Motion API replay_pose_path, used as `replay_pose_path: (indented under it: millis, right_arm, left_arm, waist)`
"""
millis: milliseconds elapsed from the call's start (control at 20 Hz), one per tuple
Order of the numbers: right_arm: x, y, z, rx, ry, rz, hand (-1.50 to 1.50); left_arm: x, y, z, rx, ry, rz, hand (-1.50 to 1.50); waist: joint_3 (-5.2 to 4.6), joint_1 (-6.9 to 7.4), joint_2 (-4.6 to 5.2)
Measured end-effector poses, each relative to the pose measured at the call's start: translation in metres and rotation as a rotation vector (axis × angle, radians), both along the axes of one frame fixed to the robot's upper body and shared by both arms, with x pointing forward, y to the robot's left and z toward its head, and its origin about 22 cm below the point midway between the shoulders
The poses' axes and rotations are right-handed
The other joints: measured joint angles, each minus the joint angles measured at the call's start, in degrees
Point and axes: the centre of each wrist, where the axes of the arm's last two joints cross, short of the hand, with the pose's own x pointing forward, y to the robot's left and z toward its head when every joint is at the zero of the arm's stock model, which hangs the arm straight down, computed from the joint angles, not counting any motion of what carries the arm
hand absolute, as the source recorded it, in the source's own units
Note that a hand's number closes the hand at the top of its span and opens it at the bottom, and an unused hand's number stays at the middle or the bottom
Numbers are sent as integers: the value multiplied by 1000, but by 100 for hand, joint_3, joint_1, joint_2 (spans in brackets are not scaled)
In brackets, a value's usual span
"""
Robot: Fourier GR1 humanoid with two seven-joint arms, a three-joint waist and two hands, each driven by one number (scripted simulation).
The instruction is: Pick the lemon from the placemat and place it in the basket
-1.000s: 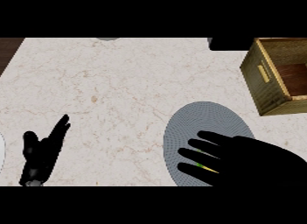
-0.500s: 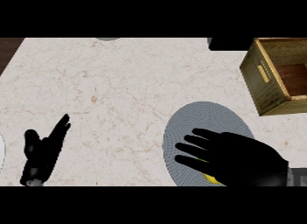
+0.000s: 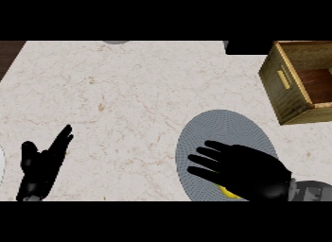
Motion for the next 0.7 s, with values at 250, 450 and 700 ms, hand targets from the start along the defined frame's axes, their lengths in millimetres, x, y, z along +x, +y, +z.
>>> replay_pose_path:
  millis: [250,450,700]
  right_arm:
    - [3,0,-21,-12,-10,6,-150]
    - [2,5,-27,-75,-28,8,-150]
    - [7,5,-41,-117,-30,-5,-150]
  left_arm:
    - [-2,-2,0,7,-6,11,0]
    - [0,-3,-1,5,-6,9,0]
    - [2,-1,-1,-3,1,2,0]
  waist:
    - [-3,-2,0]
    - [-4,-16,-5]
    - [0,-11,-6]
